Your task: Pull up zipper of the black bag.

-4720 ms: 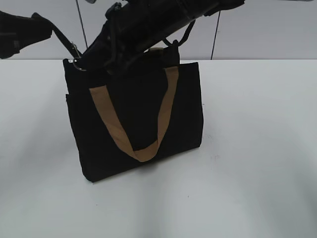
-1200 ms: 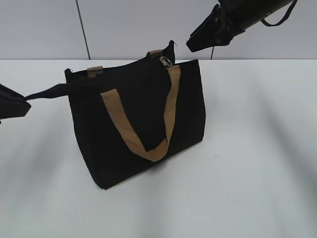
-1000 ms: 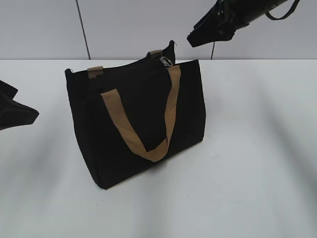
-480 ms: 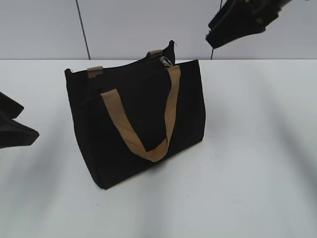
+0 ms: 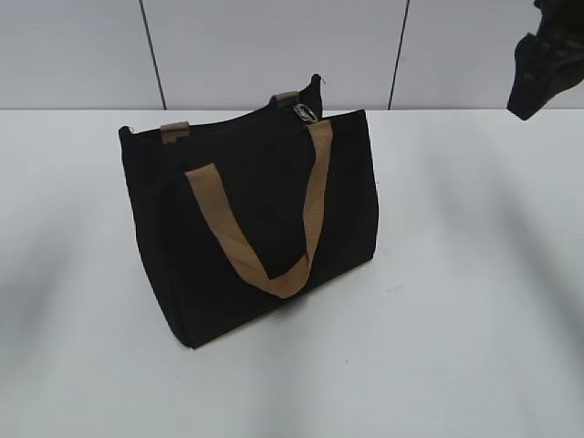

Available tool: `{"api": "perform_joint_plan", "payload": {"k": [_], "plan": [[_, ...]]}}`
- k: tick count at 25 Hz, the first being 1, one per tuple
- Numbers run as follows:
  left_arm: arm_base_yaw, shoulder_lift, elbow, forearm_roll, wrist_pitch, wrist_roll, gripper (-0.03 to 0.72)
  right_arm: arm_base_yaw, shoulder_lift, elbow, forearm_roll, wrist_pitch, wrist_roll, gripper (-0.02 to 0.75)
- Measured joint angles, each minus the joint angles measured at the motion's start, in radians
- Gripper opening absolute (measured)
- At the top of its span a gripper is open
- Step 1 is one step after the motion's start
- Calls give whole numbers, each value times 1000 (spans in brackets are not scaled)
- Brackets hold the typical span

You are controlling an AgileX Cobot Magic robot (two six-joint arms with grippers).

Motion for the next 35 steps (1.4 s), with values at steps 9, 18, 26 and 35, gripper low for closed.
{"api": "perform_joint_plan", "payload": {"k": [9, 18, 26, 35], "plan": [[0, -3, -29, 96, 103, -270, 407, 0, -46, 0, -2, 3, 284, 379], [0, -177, -29, -80, 147, -209, 433, 0, -312, 19, 87, 4, 274, 379], [0, -461, -22, -112, 277, -175, 435, 0, -695, 420, 94, -33, 249, 379], [0, -751, 96, -149, 403, -113, 435, 0, -1093, 869, 125, -97, 242, 379]]}}
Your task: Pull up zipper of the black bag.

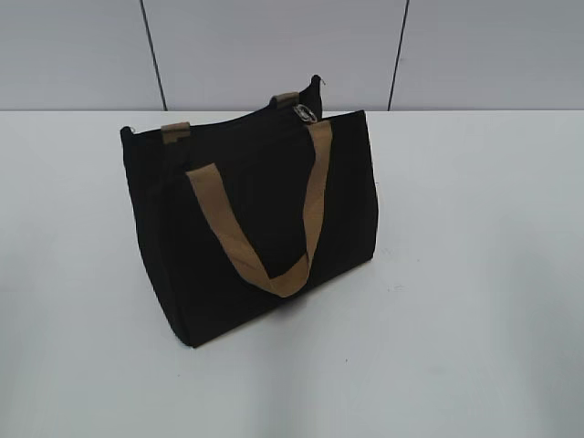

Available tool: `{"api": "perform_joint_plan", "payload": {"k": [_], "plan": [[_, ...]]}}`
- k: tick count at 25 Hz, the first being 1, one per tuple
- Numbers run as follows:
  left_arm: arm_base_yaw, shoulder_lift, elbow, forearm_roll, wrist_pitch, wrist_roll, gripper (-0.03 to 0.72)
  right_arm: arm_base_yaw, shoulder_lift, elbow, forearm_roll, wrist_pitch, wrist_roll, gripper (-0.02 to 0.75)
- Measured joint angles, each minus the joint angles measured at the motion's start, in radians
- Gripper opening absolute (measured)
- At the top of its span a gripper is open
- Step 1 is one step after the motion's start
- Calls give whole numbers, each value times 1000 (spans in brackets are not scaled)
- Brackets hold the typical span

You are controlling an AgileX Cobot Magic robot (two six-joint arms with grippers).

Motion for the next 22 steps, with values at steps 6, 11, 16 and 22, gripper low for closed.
{"api": "perform_joint_plan", "payload": {"k": [6, 11, 16, 22], "plan": [[0, -122, 47, -15, 77, 0, 435, 0, -218, 165, 2, 3, 0, 379], [0, -214, 53, -34, 58, 0, 435, 0, -380, 223, 4, -4, 0, 379], [0, -308, 69, -42, -12, 0, 430, 0, -472, 223, 5, -11, 0, 379], [0, -388, 96, -51, -61, -2, 407, 0, -565, 224, 6, -12, 0, 379]]}}
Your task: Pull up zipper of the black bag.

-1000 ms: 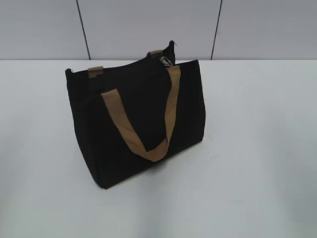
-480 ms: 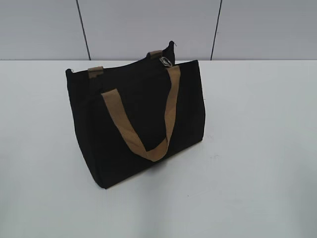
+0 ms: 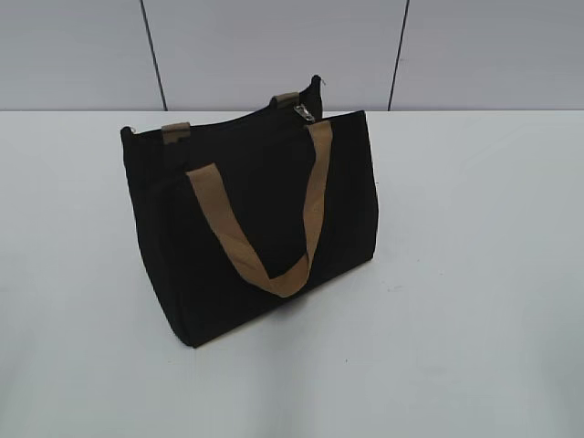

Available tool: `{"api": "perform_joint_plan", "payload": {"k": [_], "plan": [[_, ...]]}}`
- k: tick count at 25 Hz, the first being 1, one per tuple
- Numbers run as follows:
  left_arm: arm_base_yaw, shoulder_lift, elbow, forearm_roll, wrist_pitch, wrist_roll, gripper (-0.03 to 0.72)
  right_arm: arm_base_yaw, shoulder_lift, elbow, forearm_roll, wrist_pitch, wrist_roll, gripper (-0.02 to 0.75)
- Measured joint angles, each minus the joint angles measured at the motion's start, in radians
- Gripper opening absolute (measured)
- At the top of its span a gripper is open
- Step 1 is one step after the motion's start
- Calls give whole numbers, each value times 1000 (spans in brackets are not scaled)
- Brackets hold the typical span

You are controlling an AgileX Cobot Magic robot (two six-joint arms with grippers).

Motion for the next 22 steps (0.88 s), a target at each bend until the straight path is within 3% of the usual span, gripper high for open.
{"api": "perform_joint_plan", "payload": {"k": [22], "plan": [[0, -50, 0, -1, -11, -9, 405, 0, -89, 0, -9, 0, 31, 379]]}}
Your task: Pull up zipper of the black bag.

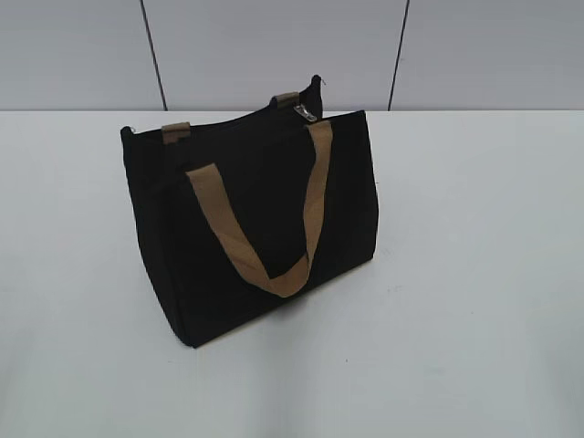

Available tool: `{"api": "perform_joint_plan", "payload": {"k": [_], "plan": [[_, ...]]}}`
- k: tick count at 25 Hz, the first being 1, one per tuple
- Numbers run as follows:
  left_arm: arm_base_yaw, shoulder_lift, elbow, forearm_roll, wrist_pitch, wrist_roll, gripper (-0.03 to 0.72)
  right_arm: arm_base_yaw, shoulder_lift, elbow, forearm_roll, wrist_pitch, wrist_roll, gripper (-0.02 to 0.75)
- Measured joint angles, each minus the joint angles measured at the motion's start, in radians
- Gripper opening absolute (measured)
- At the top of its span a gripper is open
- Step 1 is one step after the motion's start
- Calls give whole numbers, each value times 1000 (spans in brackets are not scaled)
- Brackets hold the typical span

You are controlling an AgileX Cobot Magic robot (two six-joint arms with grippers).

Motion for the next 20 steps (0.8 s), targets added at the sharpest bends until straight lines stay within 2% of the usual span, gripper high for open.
{"api": "perform_joint_plan", "payload": {"k": [5, 9, 14, 17, 20], "plan": [[0, 0, 0, 0, -1, -1, 405, -2, 0, 0, 11, 0, 3, 379], [6, 0, 0, 0, -2, -1, 405, -67, 0, 0, 22, -3, 3, 379], [68, 0, 0, 0, -2, -3, 405, -172, 0, 0, 30, -5, 4, 379], [110, 0, 0, 0, -2, -4, 405, -181, 0, 0, 41, -6, 4, 379], [118, 0, 0, 0, -3, -4, 405, -182, 0, 0, 43, -6, 4, 379]]}}
